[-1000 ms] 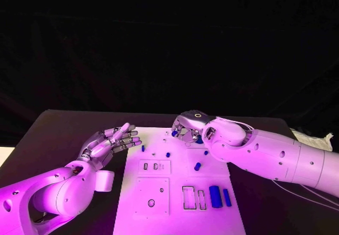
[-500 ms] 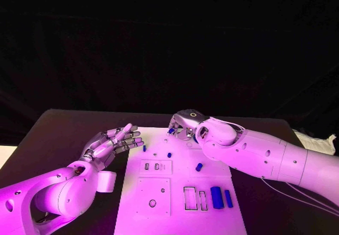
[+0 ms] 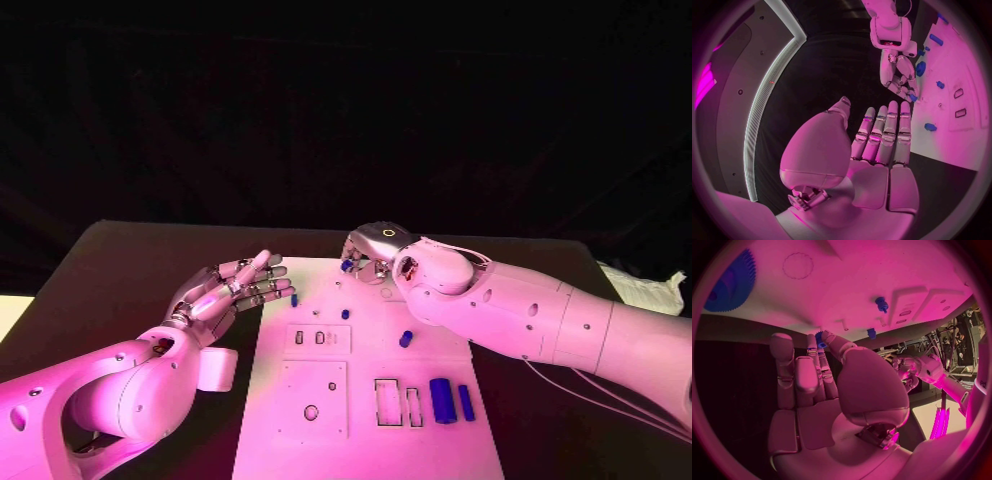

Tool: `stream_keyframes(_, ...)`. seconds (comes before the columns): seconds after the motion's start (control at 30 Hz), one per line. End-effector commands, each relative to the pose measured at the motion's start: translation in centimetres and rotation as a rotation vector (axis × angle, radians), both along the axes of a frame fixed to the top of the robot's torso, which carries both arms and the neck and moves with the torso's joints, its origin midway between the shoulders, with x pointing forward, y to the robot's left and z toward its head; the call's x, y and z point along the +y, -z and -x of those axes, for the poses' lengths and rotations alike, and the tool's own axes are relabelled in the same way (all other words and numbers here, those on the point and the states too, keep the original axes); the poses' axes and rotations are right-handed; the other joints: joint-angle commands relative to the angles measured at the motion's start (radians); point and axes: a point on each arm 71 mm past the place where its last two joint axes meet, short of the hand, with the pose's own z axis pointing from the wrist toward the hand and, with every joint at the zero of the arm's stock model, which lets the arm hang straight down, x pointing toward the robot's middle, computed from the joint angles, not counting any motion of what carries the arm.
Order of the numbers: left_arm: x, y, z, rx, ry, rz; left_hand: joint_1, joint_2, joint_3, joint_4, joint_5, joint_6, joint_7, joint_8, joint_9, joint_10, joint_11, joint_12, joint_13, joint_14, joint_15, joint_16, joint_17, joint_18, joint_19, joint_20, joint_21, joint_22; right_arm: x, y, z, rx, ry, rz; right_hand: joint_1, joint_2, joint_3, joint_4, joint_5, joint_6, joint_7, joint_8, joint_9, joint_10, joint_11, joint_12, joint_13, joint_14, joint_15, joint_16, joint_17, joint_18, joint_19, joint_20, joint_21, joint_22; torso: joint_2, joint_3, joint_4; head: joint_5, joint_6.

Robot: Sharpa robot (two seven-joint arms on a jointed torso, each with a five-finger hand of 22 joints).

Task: Assemble the parts on the task board

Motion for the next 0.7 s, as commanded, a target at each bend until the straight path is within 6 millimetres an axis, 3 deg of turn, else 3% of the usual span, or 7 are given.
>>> stream_keyframes(0.03,-0.19,-0.19,0.03,-0.011,0.018,0.008,0.002,0.007,0.002,-0.006,0.000,0.006,0.023,-0.005,-0.001,0.006,-0.001,-0.006,-0.001,0.006,0.000,-0.004,-0.001,0.012,0.009,0.001,-0.006,-0.001,0.14,0.27,0.02,0.012,-0.003,0.029,-0.002,0.000,0.011,0.017,0.002,0.014,-0.004,0.005,0.028,-0.003,0.006,-0.005,-0.001,0.024,-0.006,0.005,0.000,-0.016,0.000,0.001,0.006,0.002,0.000,0.0001,0.0010,-0.001,-0.002)
stream_keyframes(0.53,-0.19,-0.15,-0.04,-0.010,0.017,0.006,0.002,0.007,0.002,-0.006,0.000,0.006,0.023,-0.005,-0.001,0.006,-0.001,-0.006,-0.001,0.006,0.000,-0.004,-0.001,0.012,0.009,0.001,-0.006,-0.001,0.36,0.68,-0.45,0.031,0.010,0.041,-0.006,-0.010,0.011,0.027,0.003,0.005,-0.001,-0.003,0.029,-0.016,0.009,-0.007,-0.003,0.022,-0.003,0.011,0.008,-0.016,-0.004,0.004,0.012,0.006,0.000,-0.0018,0.0037,-0.004,-0.003)
stream_keyframes(0.7,-0.21,-0.15,-0.03,-0.010,0.017,0.006,0.002,0.007,0.002,-0.006,0.000,0.006,0.023,-0.005,-0.001,0.006,-0.001,-0.006,-0.001,0.006,0.000,-0.004,-0.001,0.012,0.009,0.001,-0.006,-0.001,0.46,0.87,-0.64,0.035,0.019,0.044,-0.012,-0.027,0.010,0.038,-0.001,-0.025,0.013,-0.018,0.024,-0.055,0.021,-0.009,-0.007,0.015,0.007,0.005,-0.004,-0.014,-0.018,0.011,0.007,-0.007,0.001,-0.0021,0.0046,-0.004,-0.004)
